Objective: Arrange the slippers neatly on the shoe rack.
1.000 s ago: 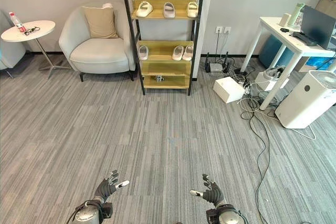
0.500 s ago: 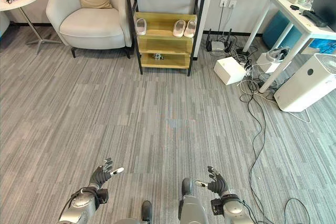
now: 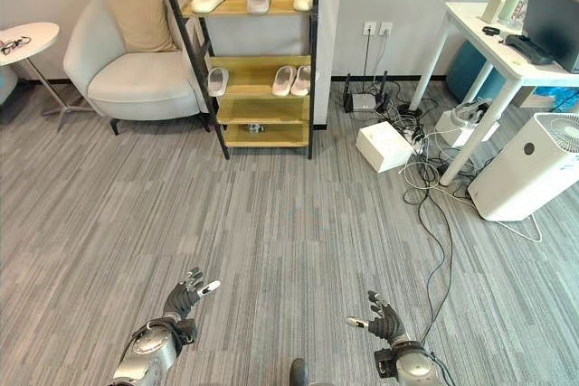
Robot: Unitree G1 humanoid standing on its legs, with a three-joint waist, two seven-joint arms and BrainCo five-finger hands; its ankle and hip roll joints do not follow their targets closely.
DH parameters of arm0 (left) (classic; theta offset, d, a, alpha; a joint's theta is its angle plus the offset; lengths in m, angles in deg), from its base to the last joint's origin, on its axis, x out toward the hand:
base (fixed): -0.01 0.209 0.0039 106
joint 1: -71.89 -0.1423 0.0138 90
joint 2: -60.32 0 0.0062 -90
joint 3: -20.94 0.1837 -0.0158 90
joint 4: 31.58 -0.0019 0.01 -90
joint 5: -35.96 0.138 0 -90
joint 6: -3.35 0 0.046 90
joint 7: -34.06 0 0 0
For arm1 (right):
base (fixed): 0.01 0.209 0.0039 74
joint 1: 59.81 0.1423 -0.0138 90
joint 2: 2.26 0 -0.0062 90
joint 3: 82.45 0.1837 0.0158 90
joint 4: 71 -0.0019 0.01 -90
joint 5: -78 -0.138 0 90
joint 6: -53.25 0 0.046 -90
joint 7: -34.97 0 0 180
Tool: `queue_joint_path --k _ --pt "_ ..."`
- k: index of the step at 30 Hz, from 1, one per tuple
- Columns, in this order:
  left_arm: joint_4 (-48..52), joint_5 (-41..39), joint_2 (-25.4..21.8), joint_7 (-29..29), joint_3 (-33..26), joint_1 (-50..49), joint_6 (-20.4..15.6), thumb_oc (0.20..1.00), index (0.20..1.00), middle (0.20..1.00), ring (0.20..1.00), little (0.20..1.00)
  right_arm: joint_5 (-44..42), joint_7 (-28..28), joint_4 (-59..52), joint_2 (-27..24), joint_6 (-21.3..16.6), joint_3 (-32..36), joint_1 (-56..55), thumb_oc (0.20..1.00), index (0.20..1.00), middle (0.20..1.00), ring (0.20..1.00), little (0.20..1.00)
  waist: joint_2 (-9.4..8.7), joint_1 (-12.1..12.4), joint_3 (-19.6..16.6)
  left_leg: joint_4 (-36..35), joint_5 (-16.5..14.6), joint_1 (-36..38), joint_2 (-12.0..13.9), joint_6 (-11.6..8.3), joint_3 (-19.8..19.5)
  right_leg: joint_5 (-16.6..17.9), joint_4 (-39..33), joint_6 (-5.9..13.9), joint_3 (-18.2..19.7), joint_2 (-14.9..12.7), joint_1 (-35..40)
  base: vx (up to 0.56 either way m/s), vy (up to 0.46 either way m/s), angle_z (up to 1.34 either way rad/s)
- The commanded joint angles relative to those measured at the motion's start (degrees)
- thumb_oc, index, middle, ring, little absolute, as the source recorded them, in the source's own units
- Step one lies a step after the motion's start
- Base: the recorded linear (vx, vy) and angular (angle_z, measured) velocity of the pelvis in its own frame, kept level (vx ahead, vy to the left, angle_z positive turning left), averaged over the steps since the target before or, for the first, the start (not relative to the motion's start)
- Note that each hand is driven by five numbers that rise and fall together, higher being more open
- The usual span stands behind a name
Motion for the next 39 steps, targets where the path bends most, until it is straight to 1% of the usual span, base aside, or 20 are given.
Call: queue_joint_path --k 1,2,4,6,8,10,12,13,14,15,16,18,22,25,27,30,32,34,37,39 --pt "0.5 0.5 -0.8 0.9 -1.1 1.9 -2.0 1.000 1.000 1.000 1.000 1.000 -2.4 0.5 -4.0 -0.6 -2.1 0.2 0.0 1.000 1.000 1.000 1.000 1.000 1.25 1.5 1.5 -9.8 8.9 -0.2 -0.7 1.52 4.6 -4.9 2.7 6.00 0.2 -3.6 2.0 0.51 0.063 0.12" --pt "0.2 0.9 -0.7 1.2 -0.9 2.0 -2.0 1.000 1.000 1.000 1.000 1.000 -2.3 1.1 -3.6 -0.1 -2.2 0.0 0.4 1.000 1.000 1.000 1.000 1.000 1.44 2.5 1.7 -13.8 11.2 -2.3 -0.6 1.03 6.7 -6.3 2.5 5.97 0.7 -3.1 4.3 0.44 0.066 0.08" --pt "-0.1 1.4 -0.8 1.3 -1.0 1.7 -1.8 1.000 1.000 1.000 1.000 1.000 -2.4 1.2 -3.5 0.3 -2.0 -0.5 1.1 1.000 1.000 1.000 1.000 1.000 1.90 3.5 1.0 -15.0 13.3 -3.8 0.2 0.40 8.6 -7.9 2.3 6.41 1.5 -2.8 7.4 0.54 0.131 -0.19" --pt "0.3 1.2 -1.0 1.2 -1.2 1.2 -1.8 1.000 1.000 1.000 1.000 1.000 -2.2 1.0 -3.7 0.4 -1.9 -0.7 1.2 1.000 1.000 1.000 1.000 1.000 1.97 3.8 0.4 -15.1 12.9 -2.7 0.1 0.82 8.3 -8.6 2.3 6.74 2.0 -3.0 8.3 0.40 0.148 -0.29" --pt "0.6 1.4 -1.1 1.1 -1.3 -0.2 -1.7 1.000 1.000 1.000 1.000 1.000 -1.2 0.5 -3.6 1.3 -1.5 -1.2 0.8 1.000 1.000 1.000 1.000 1.000 0.79 4.3 -1.2 -12.9 11.7 -2.1 -1.3 2.30 8.3 -9.8 3.9 8.40 2.5 -5.9 10.6 0.47 0.224 -0.40" --pt "1.3 2.2 -1.6 0.7 -0.9 -0.9 -1.5 1.000 1.000 1.000 1.000 1.000 -1.6 0.1 -4.2 2.1 -1.4 -0.8 0.2 1.000 1.000 1.000 1.000 1.000 -0.43 4.5 -1.6 -10.3 9.3 -1.8 -2.3 4.05 9.1 -7.6 9.5 9.81 3.7 -7.8 8.8 0.31 0.226 -0.28" --pt "2.2 2.9 -2.5 0.3 0.0 -0.4 -1.1 1.000 1.000 1.000 1.000 1.000 -1.4 0.0 -4.0 2.8 -1.2 -1.2 1.4 1.000 1.000 1.000 1.000 1.000 -0.87 4.2 0.6 -9.0 5.7 0.8 -3.6 7.04 9.7 2.6 26.9 11.46 5.2 -9.2 -0.5 0.28 0.274 -0.17" --pt "2.5 3.0 -2.7 0.3 0.1 -0.4 -1.2 1.000 1.000 1.000 1.000 1.000 -1.3 0.0 -4.0 3.1 -1.2 -1.3 1.5 1.000 1.000 1.000 1.000 1.000 -0.45 3.9 1.2 -9.2 5.0 2.1 -3.5 7.37 9.4 3.0 29.5 11.24 5.3 -9.1 -2.7 0.33 0.218 0.21" --pt "2.5 3.1 -3.1 0.3 0.1 0.3 -1.3 1.000 1.000 1.000 1.000 1.000 -1.5 -0.3 -4.1 3.3 -1.3 -1.4 1.5 1.000 1.000 1.000 1.000 1.000 0.54 2.9 2.4 -10.6 4.1 5.2 -3.2 7.39 8.5 0.9 30.0 10.38 4.0 -8.1 -7.9 0.40 0.103 0.42" --pt "2.3 2.9 -3.3 0.2 0.2 1.0 -1.3 1.000 1.000 1.000 1.000 1.000 -1.8 -0.5 -4.4 3.1 -1.2 -1.2 1.0 1.000 1.000 1.000 1.000 1.000 0.78 1.9 3.1 -11.6 3.4 7.5 -3.1 6.87 7.6 -0.8 24.6 9.87 2.2 -7.7 -10.1 0.57 -0.011 0.47" --pt "1.4 3.1 -3.1 0.4 0.2 2.0 -1.4 1.000 1.000 1.000 1.000 1.000 -2.1 -0.3 -4.2 2.9 -1.3 -0.9 0.5 1.000 1.000 1.000 1.000 1.000 0.20 0.6 3.6 -12.4 2.3 9.9 -3.6 6.07 6.4 -0.7 15.0 9.91 1.7 -6.8 -11.8 0.52 -0.118 0.42" --pt "0.5 3.2 -3.2 0.8 -0.4 3.5 -1.3 1.000 1.000 1.000 1.000 1.000 -1.6 -0.4 -5.2 2.5 -1.0 -0.6 -0.9 1.000 1.000 1.000 1.000 1.000 -0.45 -1.0 3.4 -14.1 0.3 13.9 -3.0 4.80 5.5 2.5 6.4 11.04 0.7 -6.5 -12.6 0.50 -0.191 0.76" --pt "-1.2 3.4 -2.5 0.1 0.0 3.7 -1.6 1.000 1.000 1.000 1.000 1.000 -2.0 -1.1 -4.8 2.3 -1.2 -0.5 -2.3 1.000 1.000 1.000 1.000 1.000 -1.16 -1.7 2.1 -12.1 -1.6 14.8 -1.9 3.92 4.4 1.9 5.7 9.76 2.4 -5.6 -10.0 0.28 -0.152 0.91" --pt "-1.4 2.4 -1.7 0.2 -0.1 3.9 -1.5 1.000 1.000 1.000 1.000 1.000 -2.8 -1.5 -4.5 0.6 -1.5 -0.6 -2.5 1.000 1.000 1.000 1.000 1.000 -0.82 -1.9 1.8 -2.7 -0.1 12.6 -1.5 2.12 2.5 0.1 6.1 7.35 1.5 -4.0 -7.3 0.24 -0.152 0.16" --pt "-1.7 1.7 -1.6 0.1 0.0 4.0 -1.6 1.000 1.000 1.000 1.000 1.000 -3.0 -1.7 -4.6 0.2 -1.4 -0.5 -2.8 1.000 1.000 1.000 1.000 1.000 -0.68 -1.8 2.0 -0.8 1.3 11.4 -1.7 1.72 1.3 -1.3 6.3 6.43 1.3 -3.5 -5.9 0.21 -0.057 -0.11" --pt "-2.0 1.9 -1.5 0.2 0.3 3.7 -1.5 1.000 1.000 1.000 1.000 1.000 -3.0 -1.5 -4.5 -0.3 -1.3 0.0 -2.9 1.000 1.000 1.000 1.000 1.000 -1.05 -1.2 1.6 -5.3 1.2 7.6 -1.5 2.33 1.0 -2.7 5.2 6.77 1.4 -4.3 -3.5 0.24 0.017 -0.07" --pt "-2.4 2.2 -1.5 0.3 0.7 3.3 -1.5 1.000 1.000 1.000 1.000 1.000 -2.7 -1.0 -3.9 -0.6 -1.4 0.2 -2.6 1.000 1.000 1.000 1.000 1.000 -0.71 -0.2 1.5 -9.2 5.5 2.8 -1.0 2.17 0.7 -3.7 4.1 6.99 2.0 -4.4 -1.0 0.28 0.066 -0.15" --pt "-2.6 2.7 -1.6 0.4 0.9 3.3 -1.3 1.000 1.000 1.000 1.000 1.000 -2.4 -0.7 -3.3 -0.7 -1.5 0.2 -2.1 1.000 1.000 1.000 1.000 1.000 0.05 0.7 1.9 -12.7 9.2 0.0 -1.3 1.63 3.0 -4.6 3.6 7.01 2.9 -3.9 1.5 0.25 0.108 -0.09" --pt "-1.6 2.6 -1.6 -0.2 1.1 2.1 -1.3 1.000 1.000 1.000 1.000 1.000 -0.7 -1.1 -3.1 -0.3 -0.9 -0.7 -1.5 1.000 1.000 1.000 1.000 1.000 0.46 0.8 0.7 -11.8 6.6 2.5 -2.4 2.84 2.8 -5.7 4.9 8.07 3.9 -5.7 1.9 0.29 0.258 -0.74" --pt "-0.6 2.8 -2.0 -0.5 1.0 1.2 -1.2 1.000 1.000 1.000 1.000 1.000 -1.2 -1.3 -3.2 0.8 -0.8 -0.7 -0.8 1.000 1.000 1.000 1.000 1.000 -0.14 1.4 0.5 -10.7 4.3 3.3 -3.2 4.33 4.5 -5.8 7.3 9.38 5.4 -7.0 0.4 0.11 0.172 -0.32"
